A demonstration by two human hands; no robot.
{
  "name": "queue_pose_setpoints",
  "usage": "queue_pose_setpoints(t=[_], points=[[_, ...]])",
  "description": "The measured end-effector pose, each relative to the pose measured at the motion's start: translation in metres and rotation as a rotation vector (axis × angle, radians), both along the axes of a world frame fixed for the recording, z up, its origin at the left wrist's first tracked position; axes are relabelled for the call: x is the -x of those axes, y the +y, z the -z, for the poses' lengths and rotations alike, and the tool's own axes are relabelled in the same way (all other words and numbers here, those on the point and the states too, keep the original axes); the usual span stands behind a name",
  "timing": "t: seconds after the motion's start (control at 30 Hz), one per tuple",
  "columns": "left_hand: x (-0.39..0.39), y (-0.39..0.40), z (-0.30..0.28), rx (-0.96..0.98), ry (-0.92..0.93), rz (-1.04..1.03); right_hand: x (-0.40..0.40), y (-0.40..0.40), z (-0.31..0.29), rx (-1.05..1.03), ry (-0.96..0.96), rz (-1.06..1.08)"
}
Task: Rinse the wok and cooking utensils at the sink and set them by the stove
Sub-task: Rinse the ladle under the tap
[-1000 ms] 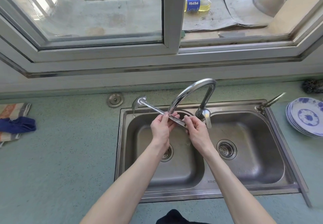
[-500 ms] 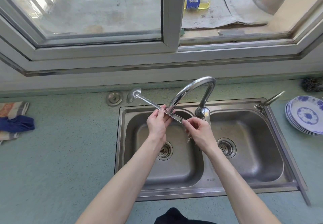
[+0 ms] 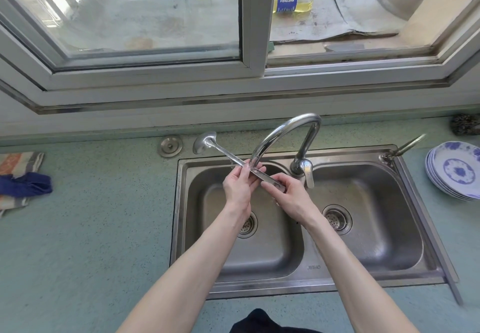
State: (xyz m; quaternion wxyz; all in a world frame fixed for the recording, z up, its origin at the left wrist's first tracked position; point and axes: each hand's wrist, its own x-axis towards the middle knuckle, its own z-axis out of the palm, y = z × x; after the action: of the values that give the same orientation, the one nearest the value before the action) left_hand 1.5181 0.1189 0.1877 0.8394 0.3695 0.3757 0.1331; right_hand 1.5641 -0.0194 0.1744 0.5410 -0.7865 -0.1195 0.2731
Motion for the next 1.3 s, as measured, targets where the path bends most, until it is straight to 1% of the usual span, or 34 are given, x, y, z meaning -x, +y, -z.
queue_pose_setpoints(t=[0.03, 0.1, 0.2, 0.3, 0.4, 0.53, 0.7, 0.77, 0.87, 1.0, 1.07, 1.13, 1.17, 1.2, 1.23, 1.3], points=[[0.0, -0.001, 0.0, 0.0, -0.005, 0.009, 0.0, 0.0, 0.001, 0.022, -0.046, -0.017], [-0.002, -0.001, -0.001, 0.005, -0.012, 0.008, -0.001, 0.001, 0.001, 0.028, -0.071, -0.021], [-0.01, 0.01, -0.008, 0.031, 0.012, -0.081, -0.002, -0.001, -0.002, 0.035, -0.085, -0.044], [-0.017, 0.028, -0.011, 0.079, 0.022, -0.178, -0.002, -0.005, -0.005, 0.038, -0.072, -0.072], [-0.017, 0.031, -0.015, 0.076, 0.021, -0.184, -0.002, -0.005, -0.006, 0.052, -0.049, -0.091], [-0.013, 0.026, -0.01, 0.058, 0.054, -0.209, 0.001, -0.006, -0.006, 0.056, 0.011, -0.041], [-0.005, 0.017, -0.003, 0.008, 0.117, -0.168, 0.005, -0.011, -0.005, 0.065, 0.022, 0.067], [-0.002, 0.012, -0.002, 0.008, 0.11, -0.133, 0.008, -0.014, -0.007, 0.065, 0.047, 0.088], [0.004, 0.005, 0.002, 0.057, 0.054, -0.107, 0.014, -0.017, -0.013, 0.052, 0.099, 0.073], [0.013, -0.003, 0.005, 0.114, 0.024, -0.121, 0.018, -0.019, -0.012, -0.018, 0.331, 0.084], [0.018, -0.004, 0.007, 0.119, 0.027, -0.135, 0.021, -0.02, -0.012, -0.002, 0.357, 0.078], [0.024, -0.004, 0.01, 0.111, 0.046, -0.149, 0.021, -0.023, -0.01, 0.044, 0.288, 0.088], [0.027, -0.003, 0.012, 0.101, 0.062, -0.156, 0.022, -0.025, -0.007, 0.075, 0.22, 0.111], [0.03, -0.002, 0.013, 0.09, 0.082, -0.164, 0.022, -0.027, -0.003, 0.119, 0.108, 0.139], [0.031, -0.001, 0.014, 0.083, 0.098, -0.172, 0.022, -0.031, 0.003, 0.173, -0.043, 0.166], [0.034, 0.0, 0.016, 0.081, 0.116, -0.182, 0.022, -0.039, 0.013, 0.253, -0.391, 0.234]])
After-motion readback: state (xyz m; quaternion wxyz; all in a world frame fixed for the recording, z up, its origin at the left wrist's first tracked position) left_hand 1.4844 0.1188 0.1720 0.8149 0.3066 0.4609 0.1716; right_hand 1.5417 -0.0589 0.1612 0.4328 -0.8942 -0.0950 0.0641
